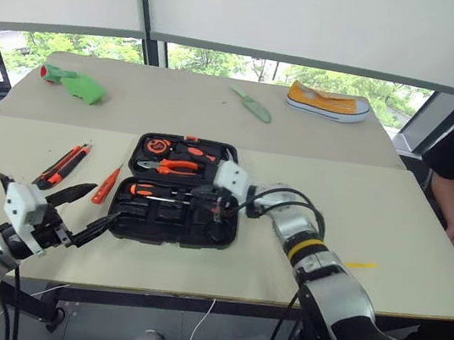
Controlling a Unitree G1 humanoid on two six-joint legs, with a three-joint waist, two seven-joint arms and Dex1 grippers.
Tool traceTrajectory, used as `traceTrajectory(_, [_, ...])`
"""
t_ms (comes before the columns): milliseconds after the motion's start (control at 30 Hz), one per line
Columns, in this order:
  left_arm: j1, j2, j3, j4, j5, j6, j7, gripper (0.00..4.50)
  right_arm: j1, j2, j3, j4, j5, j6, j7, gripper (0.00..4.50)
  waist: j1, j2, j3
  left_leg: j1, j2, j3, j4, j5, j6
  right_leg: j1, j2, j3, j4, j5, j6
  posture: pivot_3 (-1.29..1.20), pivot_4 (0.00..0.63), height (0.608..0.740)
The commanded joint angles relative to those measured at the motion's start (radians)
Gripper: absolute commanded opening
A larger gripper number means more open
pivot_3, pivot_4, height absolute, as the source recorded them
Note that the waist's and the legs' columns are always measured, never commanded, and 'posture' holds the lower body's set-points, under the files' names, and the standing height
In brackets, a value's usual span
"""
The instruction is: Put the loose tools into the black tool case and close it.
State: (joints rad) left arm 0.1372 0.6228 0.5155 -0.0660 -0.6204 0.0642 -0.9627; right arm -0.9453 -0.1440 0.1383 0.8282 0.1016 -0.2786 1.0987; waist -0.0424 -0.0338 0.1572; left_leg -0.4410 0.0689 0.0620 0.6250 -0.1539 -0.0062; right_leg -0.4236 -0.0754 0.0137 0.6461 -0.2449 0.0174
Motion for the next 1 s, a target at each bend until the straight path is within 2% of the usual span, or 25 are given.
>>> traceTrajectory(33, [0.114, 0.022, 0.162, 0.017, -0.016, 0.007, 0.033, 4.5, 0.129, -0.1, -0.056, -0.319, 0.156, 0.111, 0.13, 1.47, 0.0, 0.0, 0.0, 0.0, 0.0, 0.0, 0.0, 0.0, -0.001, 0.0, 0.0, 0.0, 0.0, 0.0, 0.0, 0.0, 0.15, 0.74])
traceTrajectory(133, [0.199, 0.032, 0.241, 0.056, -0.011, 0.045, 0.071, 4.5, 0.259, -0.163, -0.061, -0.48, 0.181, 0.112, 0.136, 2.48, 0.0, 0.0, 0.0, 0.001, 0.0, 0.0, 0.0, -0.002, -0.003, 0.0, -0.001, -0.001, -0.001, -0.002, 0.0, 0.0, 0.15, 0.74])
traceTrajectory(200, [0.243, 0.041, 0.286, 0.088, 0.003, 0.072, 0.111, 4.5, 0.338, -0.173, -0.103, -0.566, 0.276, 0.076, 0.184, 3.17, 0.0, 0.0, 0.0, 0.001, 0.0, 0.0, -0.001, -0.002, -0.003, 0.0, -0.001, -0.001, -0.001, -0.003, -0.001, 0.0, 0.15, 0.74])
traceTrajectory(267, [0.276, 0.052, 0.33, 0.116, -0.008, 0.143, 0.165, 4.5, 0.403, -0.198, -0.133, -0.621, 0.289, 0.052, 0.166, 3.82, 0.001, 0.0, 0.0, 0.001, 0.001, 0.0, 0.0, -0.003, -0.005, -0.001, 0.0, -0.002, 0.0, -0.004, -0.003, 0.0, 0.15, 0.74])
traceTrajectory(300, [0.283, 0.055, 0.345, 0.122, -0.022, 0.168, 0.173, 4.5, 0.432, -0.226, -0.137, -0.646, 0.29, 0.075, 0.167, 4.3, 0.001, 0.0, 0.0, 0.002, 0.001, 0.0, 0.0, -0.006, -0.009, 0.0, 0.0, -0.002, 0.0, -0.004, -0.003, 0.0, 0.15, 0.74])
traceTrajectory(333, [0.291, 0.058, 0.352, 0.116, -0.033, 0.193, 0.174, 4.5, 0.454, -0.248, -0.142, -0.664, 0.29, 0.085, 0.167, 4.44, 0.001, 0.0, 0.0, 0.002, 0.001, 0.0, 0.0, -0.006, -0.009, 0.0, 0.0, -0.002, 0.001, -0.004, -0.003, 0.0, 0.15, 0.74])
traceTrajectory(467, [0.27, 0.09, 0.309, 0.016, -0.094, 0.35, 0.195, 4.5, 0.489, -0.29, -0.157, -0.745, 0.314, 0.134, 0.12, 4.44, 0.01, -0.001, 0.0, 0.003, 0.0, 0.0, 0.001, -0.007, -0.012, 0.0, -0.002, -0.003, 0.0, -0.008, -0.008, 0.0, 0.15, 0.74])
traceTrajectory(600, [0.129, 0.16, 0.208, -0.035, -0.079, 0.489, 0.282, 4.5, 0.448, -0.313, -0.145, -0.817, 0.297, 0.189, 0.075, 4.44, 0.03, -0.001, 0.0, 0.003, 0.001, 0.0, 0.001, -0.007, -0.012, 0.0, -0.001, -0.003, 0.001, -0.007, -0.008, 0.0, 0.15, 0.74])
traceTrajectory(700, [-0.072, 0.22, 0.05, -0.059, -0.057, 0.675, 0.403, 4.5, 0.388, -0.33, -0.128, -0.863, 0.306, 0.28, 0.049, 4.44, 0.035, 0.0, 0.0, 0.003, 0.0, 0.0, 0.002, -0.007, -0.013, 0.001, -0.001, -0.002, 0.001, -0.006, -0.008, 0.0, 0.15, 0.74])
traceTrajectory(767, [-0.181, 0.233, -0.024, -0.043, -0.043, 0.767, 0.461, 4.5, 0.364, -0.337, -0.116, -0.876, 0.312, 0.32, 0.045, 4.44, 0.039, -0.001, 0.0, 0.003, 0.0, 0.0, 0.002, -0.006, -0.013, 0.001, -0.001, -0.002, 0.001, -0.003, -0.003, 0.0, 0.15, 0.74])
traceTrajectory(867, [-0.348, 0.223, -0.127, 0.043, 0.014, 0.833, 0.52, 4.5, 0.342, -0.341, -0.099, -0.892, 0.317, 0.356, 0.046, 4.44, 0.037, -0.002, 0.0, 0.003, 0.0, 0.0, 0.002, -0.002, -0.005, 0.002, 0.001, -0.001, 0.001, -0.003, 0.0, 0.0, 0.15, 0.74])
traceTrajectory(1000, [-0.534, 0.193, -0.26, 0.16, 0.096, 0.884, 0.562, 4.5, 0.309, -0.365, -0.066, -0.921, 0.34, 0.439, 0.086, 4.44, 0.031, -0.003, 0.001, 0.001, 0.0, 0.0, 0.001, -0.003, -0.008, 0.0, 0.003, 0.001, 0.001, -0.003, 0.0, 0.0, 0.15, 0.74])
